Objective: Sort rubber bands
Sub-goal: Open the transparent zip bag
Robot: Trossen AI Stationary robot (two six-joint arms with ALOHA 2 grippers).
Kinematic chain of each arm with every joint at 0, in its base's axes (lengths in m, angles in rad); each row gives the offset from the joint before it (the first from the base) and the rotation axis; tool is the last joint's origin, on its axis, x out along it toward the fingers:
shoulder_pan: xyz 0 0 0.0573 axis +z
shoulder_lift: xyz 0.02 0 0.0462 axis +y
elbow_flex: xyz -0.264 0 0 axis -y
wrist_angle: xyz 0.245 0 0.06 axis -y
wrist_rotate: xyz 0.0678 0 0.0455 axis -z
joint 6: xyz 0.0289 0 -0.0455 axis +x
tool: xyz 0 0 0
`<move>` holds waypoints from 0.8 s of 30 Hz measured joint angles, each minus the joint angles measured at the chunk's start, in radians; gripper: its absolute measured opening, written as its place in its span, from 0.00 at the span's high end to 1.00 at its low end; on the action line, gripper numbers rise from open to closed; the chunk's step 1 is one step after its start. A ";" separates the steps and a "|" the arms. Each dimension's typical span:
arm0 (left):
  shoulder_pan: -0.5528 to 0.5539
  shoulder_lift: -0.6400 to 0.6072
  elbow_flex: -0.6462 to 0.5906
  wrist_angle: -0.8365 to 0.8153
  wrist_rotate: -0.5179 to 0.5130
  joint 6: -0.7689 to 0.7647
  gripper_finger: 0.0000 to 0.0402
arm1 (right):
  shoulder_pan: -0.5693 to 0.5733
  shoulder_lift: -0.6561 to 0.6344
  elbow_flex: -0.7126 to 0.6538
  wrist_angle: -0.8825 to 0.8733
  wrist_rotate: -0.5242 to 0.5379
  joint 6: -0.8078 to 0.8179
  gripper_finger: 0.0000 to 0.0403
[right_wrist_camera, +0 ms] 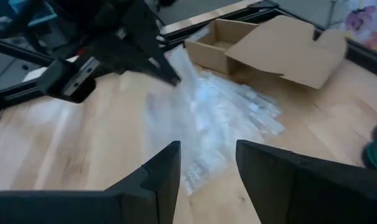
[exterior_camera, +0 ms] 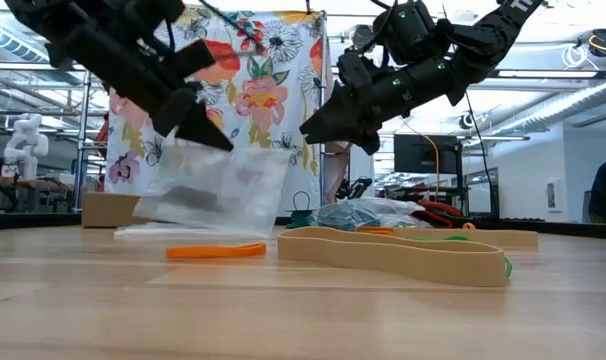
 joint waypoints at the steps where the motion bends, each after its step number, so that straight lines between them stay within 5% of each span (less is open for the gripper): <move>1: -0.015 0.000 0.008 0.000 -0.037 0.025 1.00 | -0.004 0.000 0.000 0.008 -0.021 0.002 0.64; 14: -0.059 0.000 0.025 0.114 -0.156 0.183 1.00 | -0.055 0.148 0.091 0.180 -0.177 0.015 0.65; 18: -0.060 0.000 0.025 0.112 -0.189 0.183 1.00 | -0.058 0.199 0.171 0.093 -0.276 0.016 0.70; 24: -0.059 0.000 0.025 0.077 -0.201 0.189 1.00 | -0.089 0.195 0.217 -0.014 -0.277 -0.076 0.77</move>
